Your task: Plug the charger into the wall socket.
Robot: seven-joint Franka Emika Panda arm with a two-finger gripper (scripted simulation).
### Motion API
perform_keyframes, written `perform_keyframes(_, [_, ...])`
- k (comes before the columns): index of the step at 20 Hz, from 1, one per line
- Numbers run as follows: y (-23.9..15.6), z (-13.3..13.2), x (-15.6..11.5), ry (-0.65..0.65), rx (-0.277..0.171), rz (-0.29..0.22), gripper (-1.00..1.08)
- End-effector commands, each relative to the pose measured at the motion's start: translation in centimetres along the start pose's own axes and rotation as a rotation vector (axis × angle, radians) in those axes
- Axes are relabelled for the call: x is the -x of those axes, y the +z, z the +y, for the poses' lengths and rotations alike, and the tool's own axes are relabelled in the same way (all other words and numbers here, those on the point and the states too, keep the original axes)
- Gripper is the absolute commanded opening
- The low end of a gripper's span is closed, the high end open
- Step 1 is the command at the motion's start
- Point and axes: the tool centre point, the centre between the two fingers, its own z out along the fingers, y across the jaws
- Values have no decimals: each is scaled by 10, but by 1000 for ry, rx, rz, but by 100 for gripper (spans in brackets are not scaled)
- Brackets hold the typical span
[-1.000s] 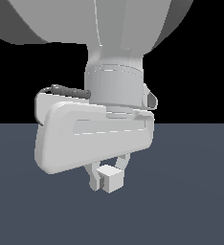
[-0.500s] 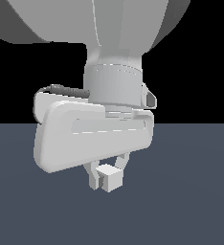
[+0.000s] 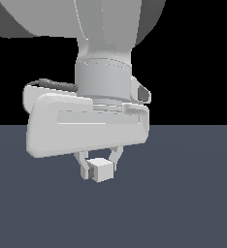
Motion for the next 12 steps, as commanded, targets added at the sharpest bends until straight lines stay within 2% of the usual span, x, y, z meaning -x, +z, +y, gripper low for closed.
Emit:
perform_keyframes(1, [-5,-3,-8,40,3,1,-100])
perform_keyframes(12, [-30,-9,-53,272,23,2,-100])
